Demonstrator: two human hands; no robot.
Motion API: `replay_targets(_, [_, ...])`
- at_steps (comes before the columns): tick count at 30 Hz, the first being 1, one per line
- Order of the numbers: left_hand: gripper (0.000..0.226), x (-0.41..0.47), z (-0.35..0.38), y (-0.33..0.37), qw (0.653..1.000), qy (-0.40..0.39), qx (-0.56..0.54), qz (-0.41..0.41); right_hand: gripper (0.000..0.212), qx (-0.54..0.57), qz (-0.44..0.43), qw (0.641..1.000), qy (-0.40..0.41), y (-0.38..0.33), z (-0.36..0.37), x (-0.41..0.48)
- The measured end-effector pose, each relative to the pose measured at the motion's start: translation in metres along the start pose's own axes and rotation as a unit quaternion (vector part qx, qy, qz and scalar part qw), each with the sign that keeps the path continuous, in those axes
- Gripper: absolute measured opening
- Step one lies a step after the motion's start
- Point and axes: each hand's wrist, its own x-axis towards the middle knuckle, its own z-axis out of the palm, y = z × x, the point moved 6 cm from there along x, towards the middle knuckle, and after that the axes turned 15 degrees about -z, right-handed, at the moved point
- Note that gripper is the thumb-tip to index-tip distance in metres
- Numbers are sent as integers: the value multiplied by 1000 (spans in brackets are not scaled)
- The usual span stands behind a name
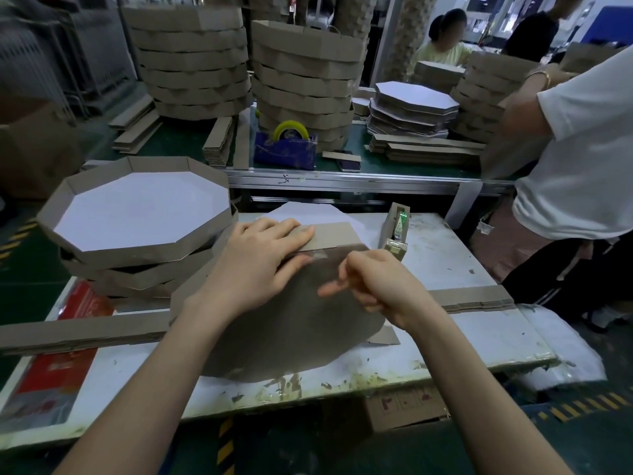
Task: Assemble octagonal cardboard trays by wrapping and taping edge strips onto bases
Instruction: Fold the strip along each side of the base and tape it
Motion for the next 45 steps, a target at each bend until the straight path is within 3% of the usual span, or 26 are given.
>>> replay_targets(2, [59,0,-1,-1,1000,-3,-3,1,25,-117,-58,991,13,-6,-4,0])
replay_targets(4, [63,-3,-1,1,1000,5,4,18,28,-140,-173,972,76,-25,-14,3])
replay_targets(6, [62,-3,-2,3,1000,11,8,25,27,-181,-298,923,161,-45,-29,9])
replay_targets(8, [60,-3,-1,3,1000,1,8,22,21,-254,-343,884,191,-55,-36,20])
replay_targets(9, [58,-2,0,2,1000,-2,10,19,19,-286,-336,881,172,-55,-35,28])
replay_targets(14, [55,-1,0,-1,1000,6,13,14,23,-277,-205,939,14,-38,-29,59])
replay_targets(20, [58,-3,-2,-3,1000,6,0,14,18,-233,-212,949,12,-38,-24,60])
replay_targets(26, [47,0,2,-7,1000,-7,-23,-4,19,-232,-226,946,-5,-38,-21,61])
replay_targets(34, [36,6,-1,-7,991,-34,-127,-2,21,-218,-207,954,22,-33,-25,61])
replay_targets(39, [42,12,-6,-5,964,-5,-251,-85,24,-223,-201,954,22,-34,-23,63])
replay_targets(42, [31,13,-4,-3,974,33,-198,-104,26,-226,-207,952,16,-35,-22,61])
replay_targets(45, [47,13,0,-2,986,43,-133,-86,26,-231,-204,951,16,-35,-22,62])
